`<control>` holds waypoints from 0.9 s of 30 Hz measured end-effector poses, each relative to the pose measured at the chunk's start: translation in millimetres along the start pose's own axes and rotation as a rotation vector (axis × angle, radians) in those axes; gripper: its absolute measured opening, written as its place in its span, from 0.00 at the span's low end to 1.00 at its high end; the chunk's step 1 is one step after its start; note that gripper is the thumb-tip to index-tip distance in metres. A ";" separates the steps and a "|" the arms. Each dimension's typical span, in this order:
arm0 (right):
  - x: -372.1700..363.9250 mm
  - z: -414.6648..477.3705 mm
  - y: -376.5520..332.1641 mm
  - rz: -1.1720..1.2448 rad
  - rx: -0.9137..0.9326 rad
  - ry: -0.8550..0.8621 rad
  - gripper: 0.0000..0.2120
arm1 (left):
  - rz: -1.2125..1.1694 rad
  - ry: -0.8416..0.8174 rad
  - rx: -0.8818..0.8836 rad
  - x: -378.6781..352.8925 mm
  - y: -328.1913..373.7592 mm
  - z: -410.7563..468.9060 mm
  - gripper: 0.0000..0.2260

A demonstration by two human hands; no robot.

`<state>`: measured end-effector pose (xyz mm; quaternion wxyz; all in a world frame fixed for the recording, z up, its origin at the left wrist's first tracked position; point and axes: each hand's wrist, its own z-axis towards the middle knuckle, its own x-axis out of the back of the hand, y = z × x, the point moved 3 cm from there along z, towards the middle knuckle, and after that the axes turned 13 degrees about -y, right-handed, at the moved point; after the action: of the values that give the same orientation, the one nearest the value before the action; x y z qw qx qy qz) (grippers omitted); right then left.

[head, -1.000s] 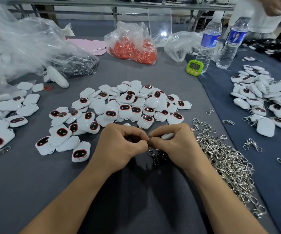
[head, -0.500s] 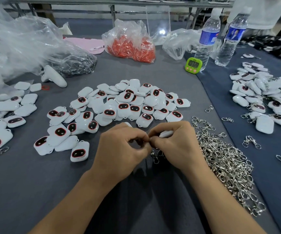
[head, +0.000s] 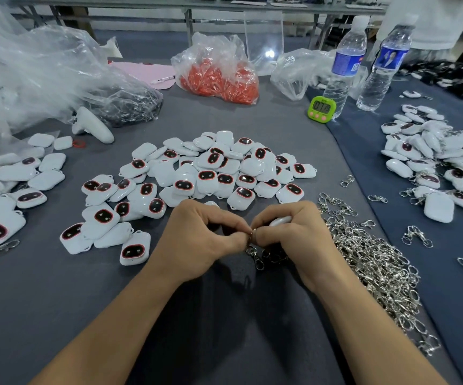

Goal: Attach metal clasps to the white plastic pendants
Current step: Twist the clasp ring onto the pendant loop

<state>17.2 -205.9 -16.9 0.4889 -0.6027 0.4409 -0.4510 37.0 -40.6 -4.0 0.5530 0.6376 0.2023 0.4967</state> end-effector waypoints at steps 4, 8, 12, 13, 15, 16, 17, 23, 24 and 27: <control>-0.4 -0.4 0.9 -0.033 -0.036 -0.017 0.09 | 0.041 -0.039 0.006 1.5 -1.5 -0.3 0.07; -2.8 -2.0 0.9 -0.115 0.003 0.009 0.07 | 0.016 0.059 0.016 1.6 -3.3 -0.6 0.07; 5.3 -0.9 2.2 -0.121 0.097 0.105 0.21 | 0.258 0.363 0.014 13.4 -2.2 -5.3 0.06; 7.0 -0.4 2.5 -0.089 0.117 0.131 0.24 | 0.372 0.407 -0.006 15.6 0.2 -7.1 0.04; 7.8 1.2 1.6 0.049 0.149 0.172 0.23 | 0.587 0.424 -0.051 15.3 3.3 -9.1 0.04; 6.7 1.4 0.8 0.108 0.158 0.185 0.21 | 0.675 0.402 -0.056 13.2 3.1 -9.2 0.05; 5.3 1.7 0.7 0.127 0.167 0.199 0.18 | 0.749 0.363 -0.044 10.1 2.7 -8.2 0.05; -2.5 -4.3 0.3 -0.303 0.082 0.039 0.05 | 0.898 0.095 0.105 -8.4 -4.6 0.2 0.05; -7.0 -5.5 -0.5 -0.331 0.055 -0.071 0.04 | 0.865 0.078 0.139 -7.2 -7.8 1.7 0.06; -12.3 -7.9 -2.6 -0.457 -0.008 -0.202 0.02 | 0.694 0.052 0.198 -1.6 -16.1 4.6 0.06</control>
<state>7.3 -195.1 -14.8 0.4137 -0.7306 0.2437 -0.4855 44.9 -39.2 -18.7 0.2816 0.7060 0.0349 0.6488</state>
